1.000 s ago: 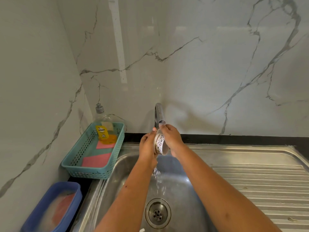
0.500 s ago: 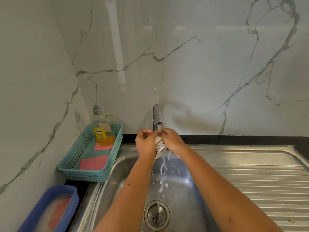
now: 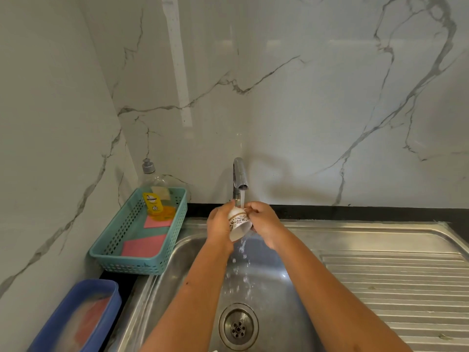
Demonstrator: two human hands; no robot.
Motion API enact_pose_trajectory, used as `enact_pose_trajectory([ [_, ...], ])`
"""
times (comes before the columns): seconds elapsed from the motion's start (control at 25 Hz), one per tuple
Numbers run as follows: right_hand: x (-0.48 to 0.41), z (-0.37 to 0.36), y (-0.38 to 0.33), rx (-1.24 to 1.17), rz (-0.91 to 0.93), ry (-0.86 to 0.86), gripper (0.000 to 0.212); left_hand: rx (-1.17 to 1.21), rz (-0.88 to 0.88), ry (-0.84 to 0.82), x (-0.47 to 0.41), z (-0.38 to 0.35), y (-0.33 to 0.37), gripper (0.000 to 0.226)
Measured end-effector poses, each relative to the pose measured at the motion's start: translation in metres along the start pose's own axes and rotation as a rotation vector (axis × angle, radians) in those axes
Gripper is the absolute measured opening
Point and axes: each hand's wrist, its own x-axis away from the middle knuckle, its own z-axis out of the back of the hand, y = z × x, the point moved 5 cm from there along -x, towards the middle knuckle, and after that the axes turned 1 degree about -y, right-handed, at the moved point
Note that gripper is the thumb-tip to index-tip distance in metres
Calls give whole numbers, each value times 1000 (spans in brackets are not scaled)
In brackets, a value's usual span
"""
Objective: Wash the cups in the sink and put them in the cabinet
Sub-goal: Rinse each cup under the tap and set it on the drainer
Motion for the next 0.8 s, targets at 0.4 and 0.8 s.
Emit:
enact_pose_trajectory([
  [0.4,-5,13,-3,531,130,128,18,-392,-307,-50,22,-16,18,27],
  [0.8,-5,-9,-2,226,18,-48,23,-660,-559,253,14,-4,39,4],
])
